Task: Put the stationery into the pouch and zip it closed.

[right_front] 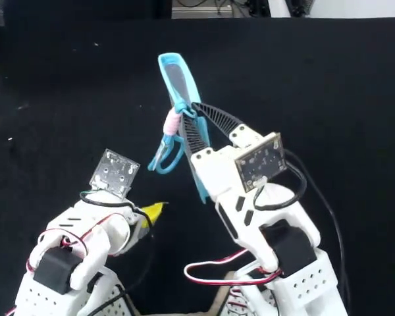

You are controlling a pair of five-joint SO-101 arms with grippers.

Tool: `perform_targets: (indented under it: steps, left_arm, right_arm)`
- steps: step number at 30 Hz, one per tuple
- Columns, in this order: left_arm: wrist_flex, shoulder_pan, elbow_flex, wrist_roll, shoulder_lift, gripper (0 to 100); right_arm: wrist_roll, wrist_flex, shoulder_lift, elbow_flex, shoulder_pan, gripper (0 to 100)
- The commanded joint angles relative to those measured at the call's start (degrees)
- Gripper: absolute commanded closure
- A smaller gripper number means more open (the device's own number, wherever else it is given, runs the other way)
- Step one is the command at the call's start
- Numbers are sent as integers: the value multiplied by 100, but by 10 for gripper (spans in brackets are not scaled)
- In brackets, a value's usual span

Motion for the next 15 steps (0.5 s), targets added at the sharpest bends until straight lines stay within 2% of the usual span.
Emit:
perform_targets:
  steps: [1,5,7,15]
  left_arm:
    - [-202,927,-338,-18,-18,757]
    - [-607,1886,-215,176,-510,757]
    - [-1029,2053,4,264,-879,758]
    - [-2980,1095,1719,290,-1169,758]
  right_arm:
    - [26,-290,40,-286,-62,988]
    - [18,-264,40,-277,-62,988]
    - [0,-264,40,-277,-62,988]
    - [26,-264,40,-277,-62,988]
